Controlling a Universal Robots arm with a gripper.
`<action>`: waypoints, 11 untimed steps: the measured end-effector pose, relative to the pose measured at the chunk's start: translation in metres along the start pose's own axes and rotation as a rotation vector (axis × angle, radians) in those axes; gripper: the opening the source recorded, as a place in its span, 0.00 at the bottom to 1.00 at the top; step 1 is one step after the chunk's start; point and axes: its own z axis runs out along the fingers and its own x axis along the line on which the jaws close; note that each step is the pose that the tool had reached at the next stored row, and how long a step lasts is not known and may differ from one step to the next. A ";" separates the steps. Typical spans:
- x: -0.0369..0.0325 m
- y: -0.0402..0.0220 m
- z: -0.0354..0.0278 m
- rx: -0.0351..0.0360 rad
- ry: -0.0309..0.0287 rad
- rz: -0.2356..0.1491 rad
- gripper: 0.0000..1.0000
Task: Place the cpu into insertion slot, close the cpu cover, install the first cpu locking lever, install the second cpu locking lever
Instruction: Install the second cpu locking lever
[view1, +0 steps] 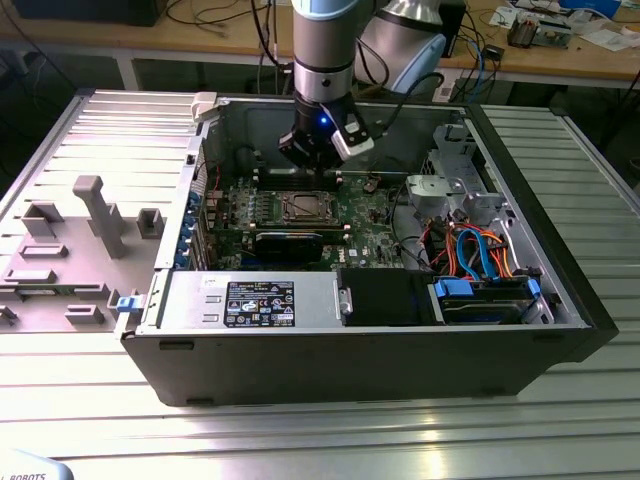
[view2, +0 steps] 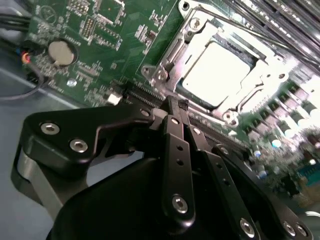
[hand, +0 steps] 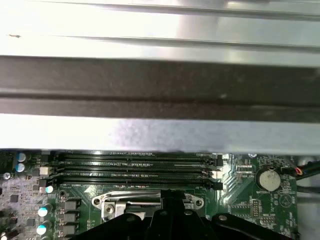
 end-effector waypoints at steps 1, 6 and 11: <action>-0.0001 0.0003 -0.0035 -0.0001 0.0000 0.000 0.11; -0.0003 0.0001 -0.0068 0.0042 0.0012 0.000 0.11; -0.0003 -0.0013 -0.0069 0.0044 0.0011 0.000 0.11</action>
